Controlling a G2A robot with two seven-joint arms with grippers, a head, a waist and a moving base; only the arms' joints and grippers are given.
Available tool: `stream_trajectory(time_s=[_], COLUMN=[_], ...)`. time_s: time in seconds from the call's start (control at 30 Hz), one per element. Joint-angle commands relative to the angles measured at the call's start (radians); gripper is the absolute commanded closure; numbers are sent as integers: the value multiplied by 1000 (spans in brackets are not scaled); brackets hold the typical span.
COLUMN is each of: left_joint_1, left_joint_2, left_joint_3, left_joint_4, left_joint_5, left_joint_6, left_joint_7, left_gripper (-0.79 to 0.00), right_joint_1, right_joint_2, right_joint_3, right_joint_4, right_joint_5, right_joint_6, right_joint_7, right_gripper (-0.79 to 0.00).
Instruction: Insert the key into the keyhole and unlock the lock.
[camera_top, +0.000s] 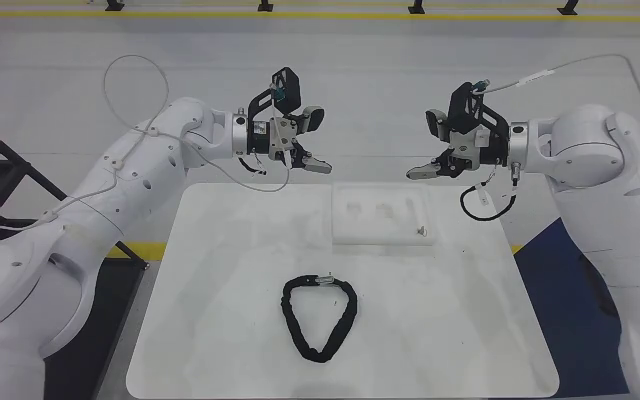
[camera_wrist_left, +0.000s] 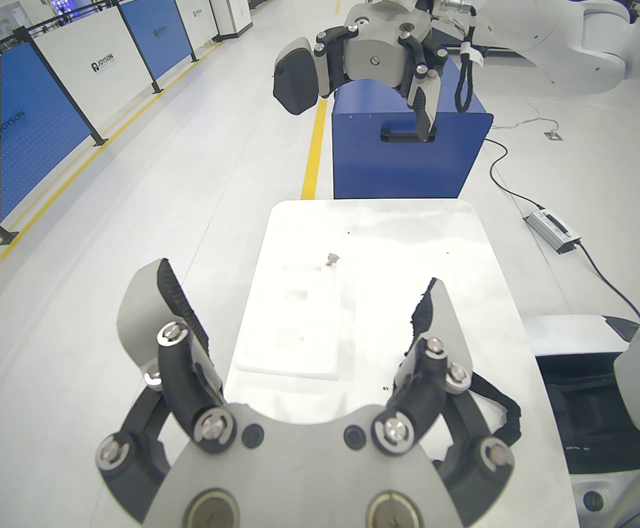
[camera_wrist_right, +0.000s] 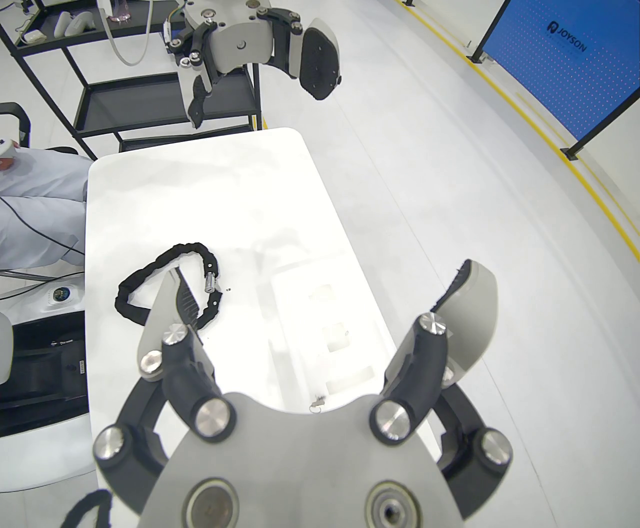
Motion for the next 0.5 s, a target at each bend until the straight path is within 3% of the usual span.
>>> stream_trajectory(time_s=[0.0, 0.47], left_joint_1=[0, 0], left_joint_2=[0, 0], left_joint_3=[0, 0], left_joint_4=[0, 0], left_joint_5=[0, 0], left_joint_6=[0, 0], left_joint_7=[0, 0], left_gripper=[-785, -785], right_joint_1=[-17, 17], right_joint_2=[-1, -52], right_joint_3=[-8, -151], right_joint_4=[14, 275], right_joint_5=[-16, -17], right_joint_6=[28, 101], right_joint_7=[-21, -11], right_gripper=[-785, -785])
